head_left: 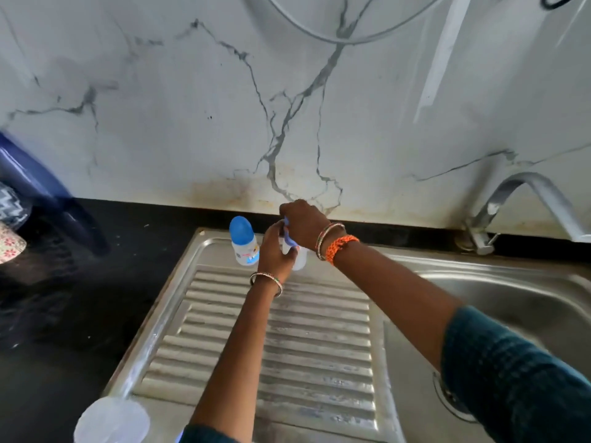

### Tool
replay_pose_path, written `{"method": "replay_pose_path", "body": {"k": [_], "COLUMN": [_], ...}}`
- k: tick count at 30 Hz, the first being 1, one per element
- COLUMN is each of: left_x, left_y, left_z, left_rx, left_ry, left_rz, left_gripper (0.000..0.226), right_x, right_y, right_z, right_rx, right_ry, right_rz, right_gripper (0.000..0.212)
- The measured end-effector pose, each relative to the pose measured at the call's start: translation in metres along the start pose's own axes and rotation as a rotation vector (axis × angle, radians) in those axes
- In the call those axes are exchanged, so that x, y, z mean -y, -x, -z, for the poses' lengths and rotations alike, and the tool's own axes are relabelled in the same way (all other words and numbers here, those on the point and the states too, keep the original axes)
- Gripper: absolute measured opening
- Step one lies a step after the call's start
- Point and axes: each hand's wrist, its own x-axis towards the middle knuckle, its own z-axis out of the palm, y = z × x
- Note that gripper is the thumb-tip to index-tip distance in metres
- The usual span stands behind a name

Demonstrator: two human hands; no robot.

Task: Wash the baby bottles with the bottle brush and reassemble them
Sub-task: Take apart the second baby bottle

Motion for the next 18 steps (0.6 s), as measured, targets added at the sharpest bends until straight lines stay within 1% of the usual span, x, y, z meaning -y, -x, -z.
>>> {"method": "replay_pose_path", "body": {"k": [3, 5, 7, 9, 11, 12, 14, 16, 18], "left_x": [-0.014, -0.034, -0.062, -0.09, -0.116, -0.129, -0.152, -0.165, -0.172], "left_y": [0.008, 0.021, 0.042, 0.07, 0.099, 0.113, 0.142, 0.172, 0.198], "left_z": [-0.002, -0.004, -0.01, -0.021, -0.037, -0.045, -0.068, -0.091, -0.115], "left_rx": [0.054, 0.063, 0.002, -0.073, -0.145, -0.175, -0.174, -0.089, -0.021], "left_ry": [0.012, 0.047, 0.072, 0.072, 0.013, -0.037, -0.099, -0.08, -0.085], "left_rz": [-0.086, -0.139, -0.208, -0.28, -0.371, -0.422, -0.478, -0.451, -0.42], "left_gripper": [0.047, 0.043, 0.046, 0.052, 0.054, 0.054, 0.051, 0.05, 0.054], "right_x": [-0.01, -0.015, -0.02, -0.031, -0.046, -0.056, -0.082, -0.104, -0.128], "right_y": [0.02, 0.044, 0.08, 0.121, 0.162, 0.182, 0.22, 0.254, 0.285], "right_z": [0.021, 0.044, 0.066, 0.08, 0.086, 0.086, 0.081, 0.075, 0.07], "right_rx": [-0.032, -0.066, -0.143, -0.271, -0.395, -0.427, -0.398, -0.321, -0.275], "right_ry": [-0.078, -0.161, -0.243, -0.307, -0.37, -0.401, -0.528, -0.69, -0.745], "right_rz": [0.0, 0.01, 0.021, -0.023, -0.14, -0.211, -0.3, -0.334, -0.377], "right_gripper": [0.03, 0.032, 0.031, 0.028, 0.035, 0.039, 0.044, 0.052, 0.06]}}
